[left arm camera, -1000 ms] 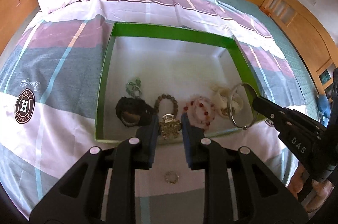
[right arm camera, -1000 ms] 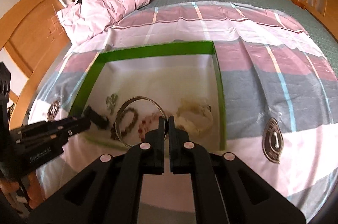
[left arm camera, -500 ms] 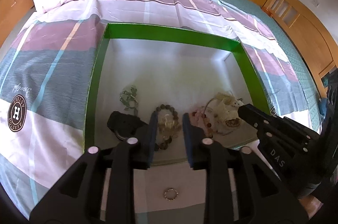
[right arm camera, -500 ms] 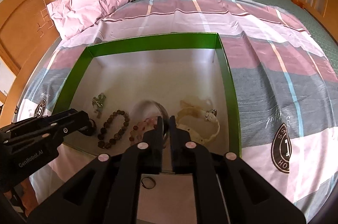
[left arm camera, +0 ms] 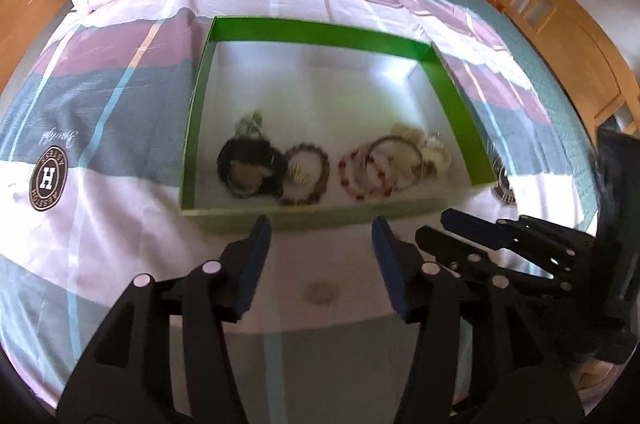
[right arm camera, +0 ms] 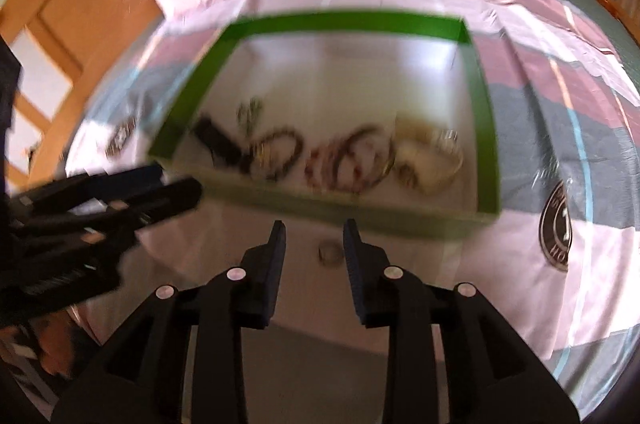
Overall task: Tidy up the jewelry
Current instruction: 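Carry the charm and bangle into the green box and open both tools, then move the left tool to the gold stone ring while the right tool approaches the thin dark ring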
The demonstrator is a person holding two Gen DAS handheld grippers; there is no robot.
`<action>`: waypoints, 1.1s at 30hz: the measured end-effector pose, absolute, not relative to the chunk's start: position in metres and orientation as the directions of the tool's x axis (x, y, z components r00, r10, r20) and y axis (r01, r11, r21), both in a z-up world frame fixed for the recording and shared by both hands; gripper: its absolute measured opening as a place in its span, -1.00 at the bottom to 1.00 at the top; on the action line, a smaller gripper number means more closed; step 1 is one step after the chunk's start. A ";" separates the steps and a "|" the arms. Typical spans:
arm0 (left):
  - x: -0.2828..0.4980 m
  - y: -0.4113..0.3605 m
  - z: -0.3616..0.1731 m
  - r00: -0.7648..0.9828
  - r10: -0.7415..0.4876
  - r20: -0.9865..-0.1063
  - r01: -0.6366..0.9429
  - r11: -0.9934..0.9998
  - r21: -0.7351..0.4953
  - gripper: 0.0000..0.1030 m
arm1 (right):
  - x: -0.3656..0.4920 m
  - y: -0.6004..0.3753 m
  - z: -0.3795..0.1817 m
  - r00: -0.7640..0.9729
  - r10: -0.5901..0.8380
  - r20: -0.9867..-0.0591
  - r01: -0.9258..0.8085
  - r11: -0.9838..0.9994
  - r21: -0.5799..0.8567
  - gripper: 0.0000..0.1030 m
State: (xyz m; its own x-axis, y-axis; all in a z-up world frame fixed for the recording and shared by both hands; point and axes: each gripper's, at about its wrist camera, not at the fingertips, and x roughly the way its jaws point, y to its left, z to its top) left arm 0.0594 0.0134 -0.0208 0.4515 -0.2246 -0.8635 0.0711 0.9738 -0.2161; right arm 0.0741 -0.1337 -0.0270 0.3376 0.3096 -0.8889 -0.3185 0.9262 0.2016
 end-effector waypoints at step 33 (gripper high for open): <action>0.048 0.015 -0.053 0.383 -0.089 -0.919 0.082 0.995 -0.062 0.34 | 0.082 -0.104 -0.086 0.319 0.113 -0.941 -0.308 0.951 0.009 -0.47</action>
State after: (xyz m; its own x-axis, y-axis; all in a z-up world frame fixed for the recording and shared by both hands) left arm 0.0482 0.0147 -0.0525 0.3831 -0.0886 -0.9194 0.0823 0.9947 -0.0616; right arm 0.0822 -0.1038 -0.0865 0.3191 0.1127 -0.9410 -0.3081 0.9513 0.0094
